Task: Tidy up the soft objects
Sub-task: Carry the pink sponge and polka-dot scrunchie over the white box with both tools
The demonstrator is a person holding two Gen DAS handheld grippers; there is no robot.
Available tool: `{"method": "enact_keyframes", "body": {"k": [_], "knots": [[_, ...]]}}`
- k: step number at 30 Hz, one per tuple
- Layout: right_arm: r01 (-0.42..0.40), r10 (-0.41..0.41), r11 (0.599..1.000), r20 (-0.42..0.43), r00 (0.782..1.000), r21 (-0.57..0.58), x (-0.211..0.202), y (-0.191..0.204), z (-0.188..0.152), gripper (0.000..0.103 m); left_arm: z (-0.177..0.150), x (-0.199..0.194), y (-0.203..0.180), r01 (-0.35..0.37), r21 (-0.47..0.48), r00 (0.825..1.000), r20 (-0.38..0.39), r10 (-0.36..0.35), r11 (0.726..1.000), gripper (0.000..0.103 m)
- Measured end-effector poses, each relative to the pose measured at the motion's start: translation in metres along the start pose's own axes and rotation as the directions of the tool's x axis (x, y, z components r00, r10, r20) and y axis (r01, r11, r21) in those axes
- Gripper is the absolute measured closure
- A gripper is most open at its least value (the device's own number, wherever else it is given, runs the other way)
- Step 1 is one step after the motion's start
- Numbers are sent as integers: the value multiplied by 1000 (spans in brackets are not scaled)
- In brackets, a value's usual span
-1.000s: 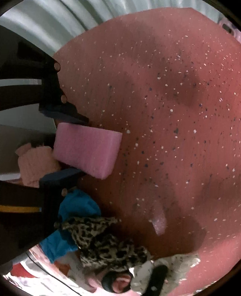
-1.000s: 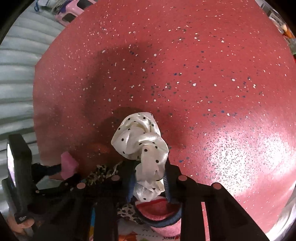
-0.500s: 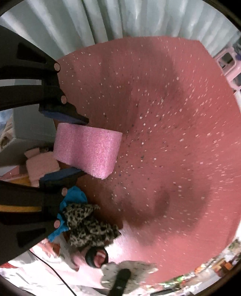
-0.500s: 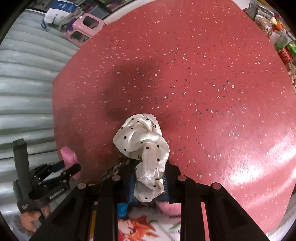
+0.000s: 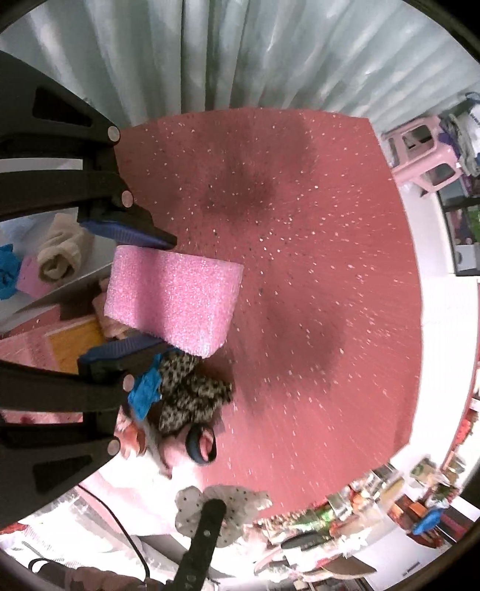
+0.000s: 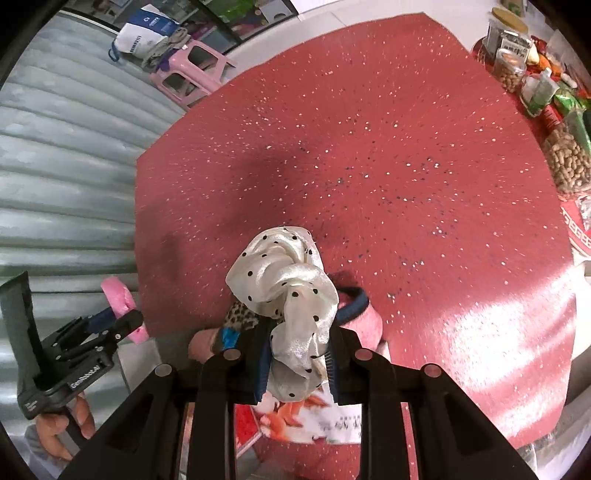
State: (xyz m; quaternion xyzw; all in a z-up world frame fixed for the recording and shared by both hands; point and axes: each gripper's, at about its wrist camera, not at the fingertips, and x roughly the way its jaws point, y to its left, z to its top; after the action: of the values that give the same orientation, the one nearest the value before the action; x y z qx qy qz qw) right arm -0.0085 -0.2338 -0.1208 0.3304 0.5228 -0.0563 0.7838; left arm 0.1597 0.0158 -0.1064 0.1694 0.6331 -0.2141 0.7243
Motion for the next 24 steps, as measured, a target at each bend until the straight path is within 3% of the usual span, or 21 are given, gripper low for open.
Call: {"method": "enact_keyframes", "body": {"k": [15, 24], "knots": [[39, -39, 999, 28, 999, -1, -39, 5, -58, 77, -58, -53, -31, 106, 36, 992, 72, -108, 994, 54], [69, -69, 998, 30, 997, 6, -51, 6, -92, 77, -93, -70, -49, 120, 79, 986, 107, -128, 990, 54]]}}
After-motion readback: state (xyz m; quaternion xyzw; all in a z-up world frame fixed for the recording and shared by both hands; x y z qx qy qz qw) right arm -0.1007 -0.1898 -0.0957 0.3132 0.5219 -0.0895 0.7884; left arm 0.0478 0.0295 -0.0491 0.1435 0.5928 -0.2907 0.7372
